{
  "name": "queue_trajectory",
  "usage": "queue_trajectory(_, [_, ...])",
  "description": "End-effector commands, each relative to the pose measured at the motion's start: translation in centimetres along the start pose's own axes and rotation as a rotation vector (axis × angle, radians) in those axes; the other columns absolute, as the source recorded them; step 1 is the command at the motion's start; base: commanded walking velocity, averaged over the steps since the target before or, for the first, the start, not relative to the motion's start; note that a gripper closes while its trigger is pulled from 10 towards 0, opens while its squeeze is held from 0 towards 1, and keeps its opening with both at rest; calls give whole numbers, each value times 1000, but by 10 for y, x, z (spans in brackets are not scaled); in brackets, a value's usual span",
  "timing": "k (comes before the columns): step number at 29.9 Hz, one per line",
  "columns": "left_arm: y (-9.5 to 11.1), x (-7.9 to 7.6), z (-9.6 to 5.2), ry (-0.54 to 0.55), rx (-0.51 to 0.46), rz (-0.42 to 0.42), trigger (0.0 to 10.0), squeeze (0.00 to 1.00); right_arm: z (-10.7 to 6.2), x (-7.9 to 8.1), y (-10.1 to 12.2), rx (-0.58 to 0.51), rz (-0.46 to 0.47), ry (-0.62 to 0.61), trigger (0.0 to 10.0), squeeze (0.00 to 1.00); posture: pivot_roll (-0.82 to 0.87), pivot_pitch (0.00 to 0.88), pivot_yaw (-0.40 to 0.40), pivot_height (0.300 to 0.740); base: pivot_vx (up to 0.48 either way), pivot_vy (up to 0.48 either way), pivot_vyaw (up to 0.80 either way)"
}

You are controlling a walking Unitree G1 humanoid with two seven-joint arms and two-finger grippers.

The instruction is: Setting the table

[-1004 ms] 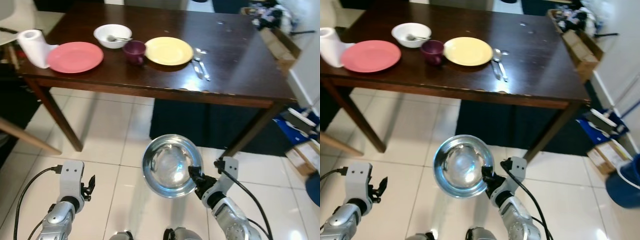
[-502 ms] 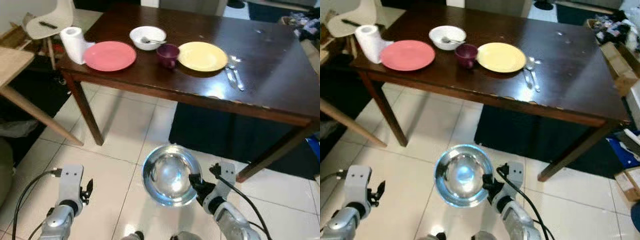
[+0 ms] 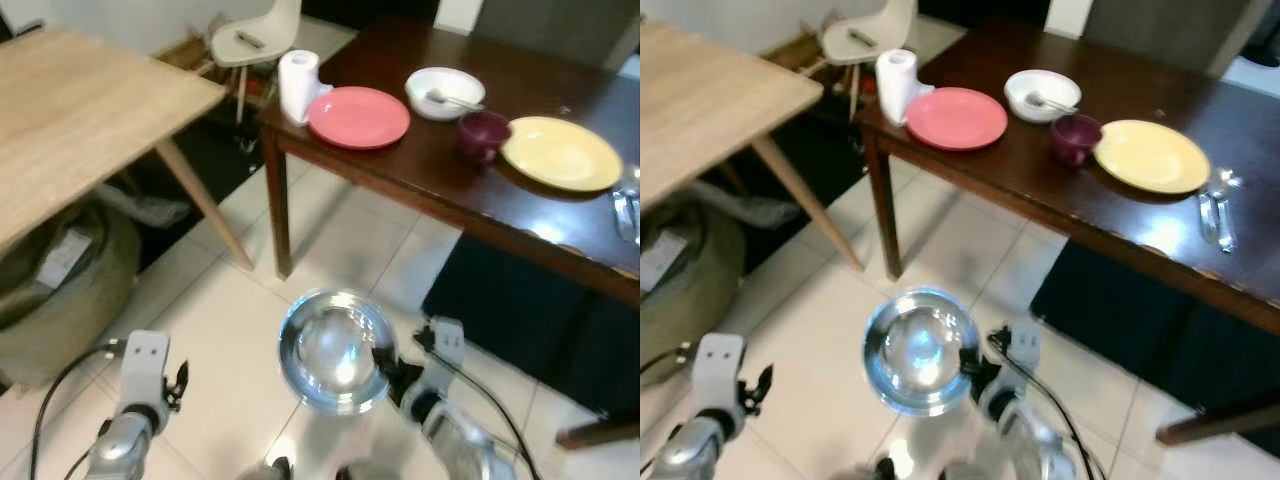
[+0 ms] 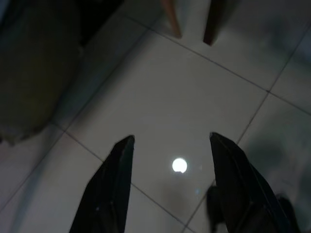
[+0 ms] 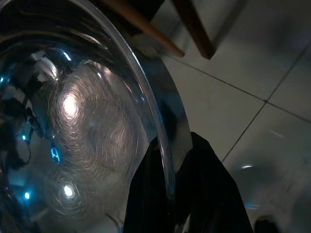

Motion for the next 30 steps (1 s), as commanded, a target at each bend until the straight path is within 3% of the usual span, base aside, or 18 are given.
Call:
queue_trajectory(1, [-6,3,-2,5,20,17,10000,384,-2,-1,-2,-1,3,0,10000,0,-113,79,9,740,0,0,769])
queue_trajectory(30, [-5,3,-1,-3,20,27,10000,392,-1,0,-3,-12,13,4,10000,0,-111,88,14,740,0,0,760])
Point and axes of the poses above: a point about 5 cm out from each wrist's last joint towards the gripper, its own z axis pointing out of the wrist towards the gripper, its own y axis along the axis of the wrist's last joint, x = y × z, the point moved 2 cm from there along z, pointing out of the wrist towards the gripper, and after that the axes turned 4 degrees about -z, right-handed, at the moved point
